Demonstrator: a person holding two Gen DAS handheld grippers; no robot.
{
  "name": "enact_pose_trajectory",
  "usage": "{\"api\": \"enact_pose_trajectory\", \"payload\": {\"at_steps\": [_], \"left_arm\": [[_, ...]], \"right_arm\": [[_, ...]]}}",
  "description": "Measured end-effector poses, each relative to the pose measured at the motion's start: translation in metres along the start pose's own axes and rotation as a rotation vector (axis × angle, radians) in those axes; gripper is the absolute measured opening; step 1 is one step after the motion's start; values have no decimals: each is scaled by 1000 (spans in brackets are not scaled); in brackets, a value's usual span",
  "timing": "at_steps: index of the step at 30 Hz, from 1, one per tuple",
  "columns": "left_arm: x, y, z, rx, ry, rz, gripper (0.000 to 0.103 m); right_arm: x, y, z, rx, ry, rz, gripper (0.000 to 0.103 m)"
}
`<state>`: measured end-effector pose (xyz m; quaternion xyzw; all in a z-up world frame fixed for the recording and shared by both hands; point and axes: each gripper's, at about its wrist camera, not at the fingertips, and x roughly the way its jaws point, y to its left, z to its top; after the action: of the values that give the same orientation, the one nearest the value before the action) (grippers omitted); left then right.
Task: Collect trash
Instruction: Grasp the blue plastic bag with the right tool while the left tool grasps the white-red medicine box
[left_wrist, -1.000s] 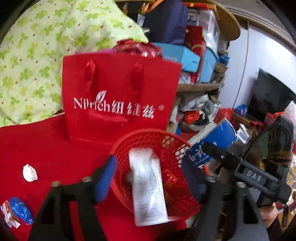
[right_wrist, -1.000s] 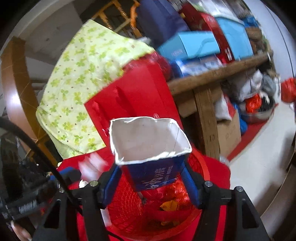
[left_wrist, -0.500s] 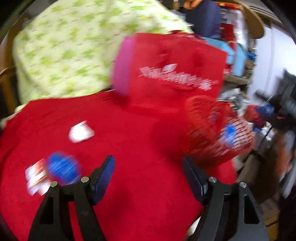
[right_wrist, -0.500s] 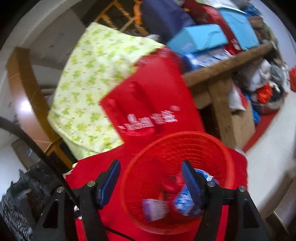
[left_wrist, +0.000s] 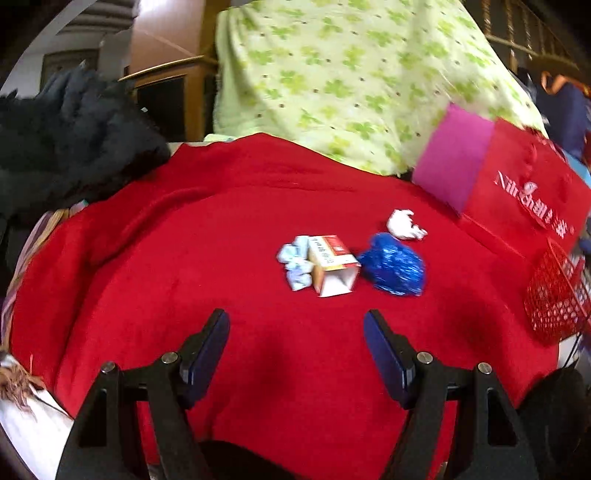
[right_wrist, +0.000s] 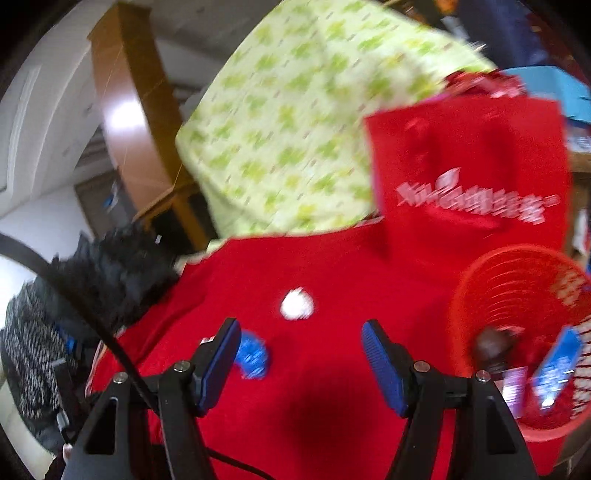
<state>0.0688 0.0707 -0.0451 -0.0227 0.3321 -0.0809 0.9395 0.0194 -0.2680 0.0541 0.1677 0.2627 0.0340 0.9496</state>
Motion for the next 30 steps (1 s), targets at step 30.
{"api": "enact_pose_trajectory", "payload": {"at_steps": [30], "left_arm": [[53,26,18,-54,47,-188,75]], "right_arm": [[283,62,-61,-67,389,56,44]]}}
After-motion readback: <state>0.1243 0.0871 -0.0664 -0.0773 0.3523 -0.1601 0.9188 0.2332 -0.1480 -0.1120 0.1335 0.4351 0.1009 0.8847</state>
